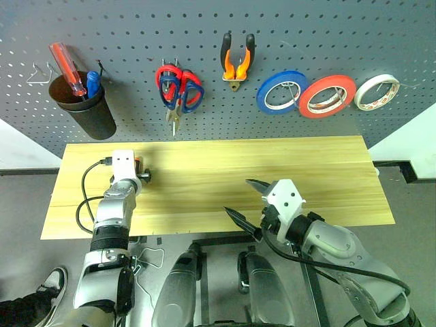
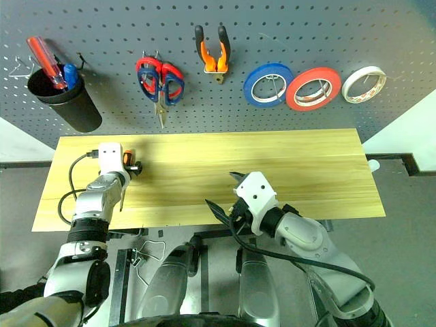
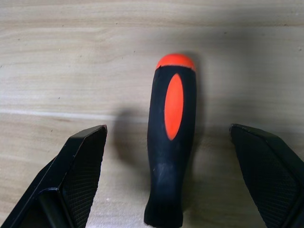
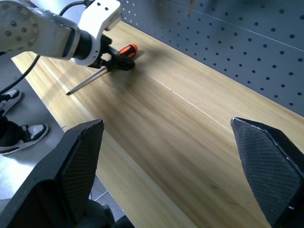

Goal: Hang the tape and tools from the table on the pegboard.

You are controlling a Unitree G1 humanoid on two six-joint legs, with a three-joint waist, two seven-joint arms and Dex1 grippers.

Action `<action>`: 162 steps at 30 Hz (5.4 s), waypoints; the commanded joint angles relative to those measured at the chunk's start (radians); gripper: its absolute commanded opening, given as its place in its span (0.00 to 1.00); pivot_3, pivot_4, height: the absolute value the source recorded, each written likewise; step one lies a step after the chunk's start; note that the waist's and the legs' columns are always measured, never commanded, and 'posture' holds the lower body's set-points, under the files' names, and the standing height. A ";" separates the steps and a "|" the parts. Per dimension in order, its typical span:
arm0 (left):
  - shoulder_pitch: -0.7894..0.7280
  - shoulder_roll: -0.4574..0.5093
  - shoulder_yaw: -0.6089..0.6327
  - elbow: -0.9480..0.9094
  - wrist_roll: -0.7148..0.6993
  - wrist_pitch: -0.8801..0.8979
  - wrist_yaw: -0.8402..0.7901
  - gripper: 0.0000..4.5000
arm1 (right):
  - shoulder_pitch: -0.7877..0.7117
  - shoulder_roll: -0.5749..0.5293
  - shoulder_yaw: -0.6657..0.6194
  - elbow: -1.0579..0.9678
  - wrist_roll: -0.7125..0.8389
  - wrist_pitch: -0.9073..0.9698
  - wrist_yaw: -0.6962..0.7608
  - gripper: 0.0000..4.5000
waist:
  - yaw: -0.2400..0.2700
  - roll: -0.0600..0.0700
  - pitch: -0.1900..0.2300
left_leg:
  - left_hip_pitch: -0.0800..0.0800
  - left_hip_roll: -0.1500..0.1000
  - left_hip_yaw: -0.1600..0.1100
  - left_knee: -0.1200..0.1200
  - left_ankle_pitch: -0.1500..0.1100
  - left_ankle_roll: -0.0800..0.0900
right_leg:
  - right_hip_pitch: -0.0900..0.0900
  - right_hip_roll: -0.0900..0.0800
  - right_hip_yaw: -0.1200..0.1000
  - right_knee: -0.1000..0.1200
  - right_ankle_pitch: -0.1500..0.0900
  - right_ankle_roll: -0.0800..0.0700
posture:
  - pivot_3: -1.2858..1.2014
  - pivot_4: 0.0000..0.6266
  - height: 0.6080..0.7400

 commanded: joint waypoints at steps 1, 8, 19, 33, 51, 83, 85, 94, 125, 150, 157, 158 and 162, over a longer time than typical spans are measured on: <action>0.018 0.000 0.006 -0.007 -0.004 0.032 0.020 0.97 | 0.003 0.004 -0.017 -0.036 -0.003 -0.005 0.009 1.00 | 0.000 0.000 0.000 | 0.000 0.000 0.000 0.000 0.000 0.000 | 0.000 0.000 0.000 0.000 0.000 0.000 | 0.49 0.63 0.72; 0.035 -0.011 0.002 -0.051 -0.014 0.062 0.025 0.88 | 0.003 0.008 -0.018 -0.032 -0.009 -0.008 0.013 1.00 | 0.000 0.000 0.000 | 0.001 0.000 0.000 -0.001 0.000 0.000 | 0.000 0.000 0.000 0.000 0.000 0.000 | 0.49 0.62 0.72; 0.021 -0.016 -0.013 -0.084 -0.025 0.097 0.015 0.17 | -0.005 0.024 -0.018 -0.036 -0.005 -0.018 0.026 1.00 | 0.001 0.000 0.000 | 0.001 0.000 0.001 -0.002 0.000 0.000 | 0.000 0.000 0.000 -0.001 0.000 0.000 | 0.49 0.61 0.72; 0.086 -0.036 -0.079 -0.235 -0.013 0.138 -0.013 0.17 | -0.024 0.058 -0.146 -0.106 0.201 -0.043 0.118 1.00 | 0.006 0.000 0.000 | 0.001 0.000 0.000 -0.002 0.000 0.000 | 0.000 0.000 0.000 -0.002 0.000 0.000 | 0.50 0.55 0.72; 0.148 -0.105 -0.279 -0.655 -0.011 0.295 -0.080 0.17 | -0.069 0.062 -0.145 -0.003 0.148 -0.157 0.153 1.00 | 0.015 -0.001 -0.007 | 0.001 -0.001 0.000 -0.003 0.003 -0.005 | 0.001 0.001 -0.001 -0.001 0.000 0.001 | 0.53 0.39 0.72; 0.225 -0.005 -0.222 -0.648 0.259 -0.795 0.069 0.17 | -0.071 0.075 -0.200 0.021 0.238 -0.274 0.251 1.00 | 0.035 0.001 -0.071 | 0.008 -0.001 0.000 -0.001 0.004 -0.006 | 0.007 0.003 -0.001 0.001 0.002 0.001 | 0.54 0.31 0.72; 0.187 -0.009 -0.197 -0.659 0.233 -0.780 0.067 0.17 | -0.074 0.075 -0.200 0.023 0.240 -0.275 0.255 1.00 | 0.035 0.001 -0.071 | 0.008 -0.001 0.000 -0.001 0.004 -0.006 | 0.008 0.004 -0.001 0.001 0.002 0.001 | 0.54 0.31 0.72; 0.001 0.011 -0.136 -0.659 0.243 -0.782 0.079 0.17 | -0.107 0.078 -0.204 0.008 0.308 -0.266 0.278 1.00 | 0.033 0.001 -0.071 | 0.009 0.000 0.000 0.000 0.004 -0.005 | 0.009 0.005 -0.001 0.002 0.002 0.001 | 0.54 0.33 0.72; -0.021 0.131 -0.051 -0.378 0.345 -0.967 0.229 0.17 | -0.072 -0.020 -0.261 -0.040 0.406 -0.184 0.263 1.00 | 0.029 0.001 -0.071 | 0.011 0.000 0.000 0.000 0.005 -0.005 | 0.009 0.003 0.000 0.004 0.003 0.000 | 0.52 0.44 0.72; -0.064 0.209 -0.001 -0.254 0.433 -0.980 0.418 0.80 | -0.040 -0.064 -0.280 -0.043 0.439 -0.151 0.248 1.00 | 0.009 0.001 -0.071 | 0.010 0.000 0.000 0.000 0.005 -0.005 | 0.009 0.002 0.000 0.004 0.003 0.000 | 0.51 0.45 0.72; -0.094 0.196 -0.016 -0.254 0.393 -1.002 0.419 1.00 | -0.032 -0.061 -0.275 -0.038 0.423 -0.160 0.244 1.00 | 0.008 0.001 -0.071 | 0.010 0.000 0.000 0.000 0.005 -0.005 | 0.009 0.002 0.000 0.004 0.003 0.000 | 0.51 0.43 0.72; -0.101 0.189 -0.023 -0.263 0.380 -1.005 0.407 1.00 | -0.034 -0.057 -0.271 -0.033 0.416 -0.164 0.245 1.00 | 0.009 0.001 -0.071 | 0.010 0.000 0.000 0.000 0.005 -0.005 | 0.009 0.002 0.000 0.004 0.003 0.000 | 0.52 0.41 0.72; -0.129 0.118 -0.087 -0.405 0.300 -0.962 0.311 1.00 | -0.049 -0.046 -0.259 -0.008 0.382 -0.187 0.256 1.00 | 0.013 0.001 -0.071 | 0.010 0.000 0.000 0.000 0.005 -0.005 | 0.010 0.002 0.000 0.003 0.003 0.000 | 0.52 0.37 0.72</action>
